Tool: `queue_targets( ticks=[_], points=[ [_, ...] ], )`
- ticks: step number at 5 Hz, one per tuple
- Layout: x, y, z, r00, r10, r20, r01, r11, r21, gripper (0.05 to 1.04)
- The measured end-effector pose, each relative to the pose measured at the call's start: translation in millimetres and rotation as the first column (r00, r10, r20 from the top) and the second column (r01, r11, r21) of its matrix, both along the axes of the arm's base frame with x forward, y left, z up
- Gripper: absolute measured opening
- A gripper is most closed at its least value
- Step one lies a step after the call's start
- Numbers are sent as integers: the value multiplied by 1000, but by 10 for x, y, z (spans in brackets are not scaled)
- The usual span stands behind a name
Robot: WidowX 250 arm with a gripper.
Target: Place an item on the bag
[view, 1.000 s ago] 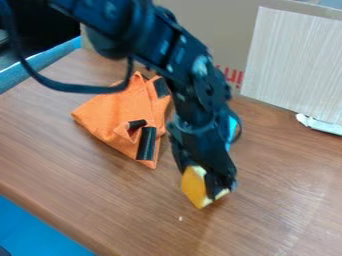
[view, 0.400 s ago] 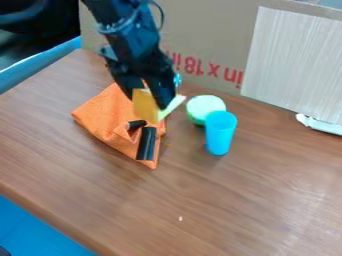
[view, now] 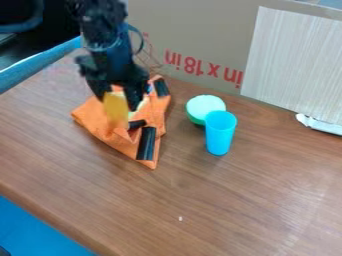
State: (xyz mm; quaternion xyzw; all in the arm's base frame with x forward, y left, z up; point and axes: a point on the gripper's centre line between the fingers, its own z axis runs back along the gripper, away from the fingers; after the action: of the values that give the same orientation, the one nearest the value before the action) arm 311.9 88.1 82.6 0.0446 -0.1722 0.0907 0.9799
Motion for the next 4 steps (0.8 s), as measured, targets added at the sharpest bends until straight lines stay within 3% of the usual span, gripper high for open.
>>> queue_targets(
  ticks=[1, 3, 4],
  points=[
    [152, 193, -52, 998, 50, 24, -51, 998, 48, 752],
    [474, 437, -139, 992, 127, 24, -128, 991, 35, 752],
    [501, 450, -265, 992, 126, 9, -126, 991, 39, 752]
  ],
)
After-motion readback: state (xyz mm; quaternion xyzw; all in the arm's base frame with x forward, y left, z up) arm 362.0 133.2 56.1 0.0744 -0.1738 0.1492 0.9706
